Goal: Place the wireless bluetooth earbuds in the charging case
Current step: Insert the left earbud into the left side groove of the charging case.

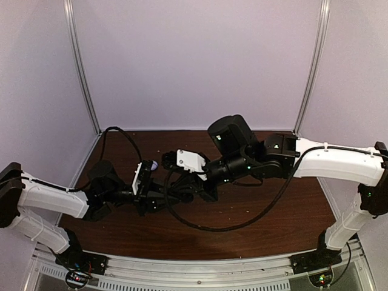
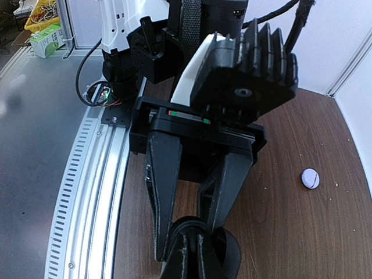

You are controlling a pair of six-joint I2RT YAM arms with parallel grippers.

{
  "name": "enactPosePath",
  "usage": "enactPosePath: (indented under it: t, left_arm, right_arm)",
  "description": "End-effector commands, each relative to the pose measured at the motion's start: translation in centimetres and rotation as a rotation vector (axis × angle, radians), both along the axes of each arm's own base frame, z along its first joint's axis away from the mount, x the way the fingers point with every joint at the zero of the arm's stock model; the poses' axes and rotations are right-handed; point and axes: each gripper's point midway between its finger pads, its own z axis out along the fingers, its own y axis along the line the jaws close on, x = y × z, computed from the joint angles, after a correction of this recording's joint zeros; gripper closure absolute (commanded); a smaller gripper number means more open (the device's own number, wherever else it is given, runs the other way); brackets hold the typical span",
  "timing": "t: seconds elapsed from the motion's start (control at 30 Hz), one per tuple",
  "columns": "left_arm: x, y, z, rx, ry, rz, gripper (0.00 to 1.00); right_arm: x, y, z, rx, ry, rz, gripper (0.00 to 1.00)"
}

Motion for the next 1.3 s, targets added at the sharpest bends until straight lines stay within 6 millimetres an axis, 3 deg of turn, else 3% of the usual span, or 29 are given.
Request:
enactPosePath:
  t: [0.0,0.27,0.77,1.07,1.27]
  left_arm:
    - [-0.4,0.6,3.0,-0.097,-0.077,0.002,1.0]
    - [-0.9,0.6,3.0,-0.101,-0.084,-0.027,1.0]
    - [-0.4,0.3,2.6,-0.08,-0.076,-0.013,1.0]
    - [-0.3,0.2,2.5,-0.077,-0.073,-0.008,1.0]
    - [-0.3,0.3,2.5,-0.078,-0.073,-0.003,1.0]
  right_arm:
    - [0.0,-0.3,-2.4,-0.067,0.012,-0.022,1.0]
    - [0.1,-0.4,-2.4,-0.07,0.008,-0.028,0.91]
    - [0.3,-0.6,2.2,0.031,-0.035,-0.048,0.76]
    - [0.1,-1.0,4.6,0.099,-0.041,-0.058,0.73]
    - [0.4,-1.2,4.3,0.087,-0.042,-0.079,0.79]
